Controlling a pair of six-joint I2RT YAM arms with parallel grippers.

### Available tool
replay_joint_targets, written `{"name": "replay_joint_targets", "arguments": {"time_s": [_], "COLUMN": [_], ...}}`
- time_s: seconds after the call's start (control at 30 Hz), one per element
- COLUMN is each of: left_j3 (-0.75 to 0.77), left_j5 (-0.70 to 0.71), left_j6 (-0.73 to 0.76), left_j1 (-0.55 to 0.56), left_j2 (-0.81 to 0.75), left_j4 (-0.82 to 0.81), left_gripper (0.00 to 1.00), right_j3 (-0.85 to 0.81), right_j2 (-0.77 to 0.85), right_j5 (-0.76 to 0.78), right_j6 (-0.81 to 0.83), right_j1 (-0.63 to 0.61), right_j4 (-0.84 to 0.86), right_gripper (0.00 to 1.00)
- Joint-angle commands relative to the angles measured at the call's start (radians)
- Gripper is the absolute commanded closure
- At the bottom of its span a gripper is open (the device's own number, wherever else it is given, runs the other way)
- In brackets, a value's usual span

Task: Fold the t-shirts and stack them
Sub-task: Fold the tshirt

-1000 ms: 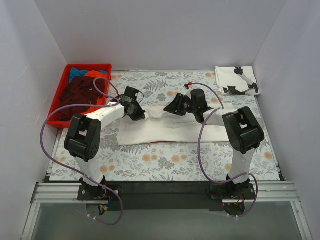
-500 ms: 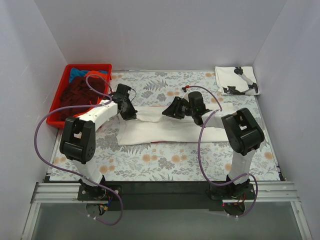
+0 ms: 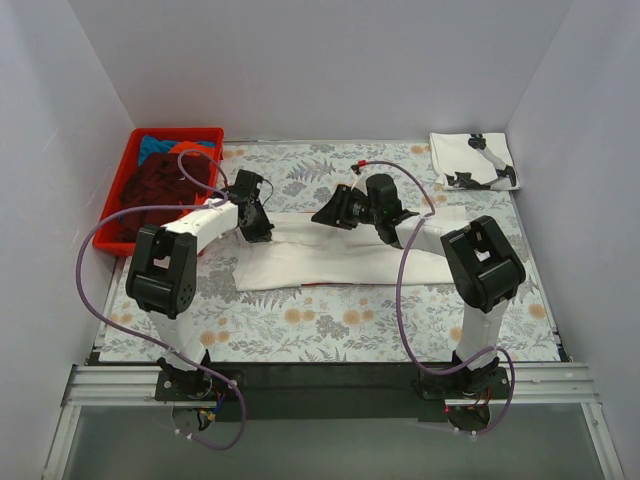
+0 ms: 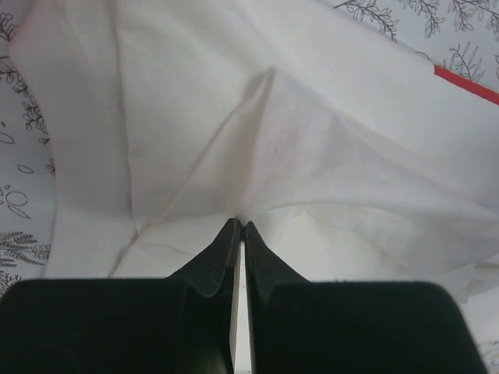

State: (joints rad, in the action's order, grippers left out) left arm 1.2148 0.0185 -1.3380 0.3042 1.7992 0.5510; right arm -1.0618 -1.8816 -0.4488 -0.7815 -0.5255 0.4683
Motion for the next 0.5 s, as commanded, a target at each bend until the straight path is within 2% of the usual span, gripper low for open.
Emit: {"name": "replay_joint_targets", "arguments": {"time_s": [0.0,0.23,0.47], "left_j3": [0.052,0.077,0.065], "left_j5": [0.015,0.044,0.086], "left_j6": [0.022,0.023,0.022], "left_j1": [0.0,0.0,0.0], "left_j2": [0.025,0.06,0.017], "left_j4": [-0.026,-0.031,-0.036], "left_gripper": [1.0,0.95,0.79], "right_j3": [-0.072,-0.104,-0.009], "right_j2": [-0.028,-0.12,-0.128], "right_j5": [-0.021,-0.045,-0.033], "right_j6": [0.005,0.011,0.039], "right_j1": [-0.019,-0.008,0.076], "right_j4": [0.024,0.015,0.015], "right_gripper": [0.52,0.52,0.53]}}
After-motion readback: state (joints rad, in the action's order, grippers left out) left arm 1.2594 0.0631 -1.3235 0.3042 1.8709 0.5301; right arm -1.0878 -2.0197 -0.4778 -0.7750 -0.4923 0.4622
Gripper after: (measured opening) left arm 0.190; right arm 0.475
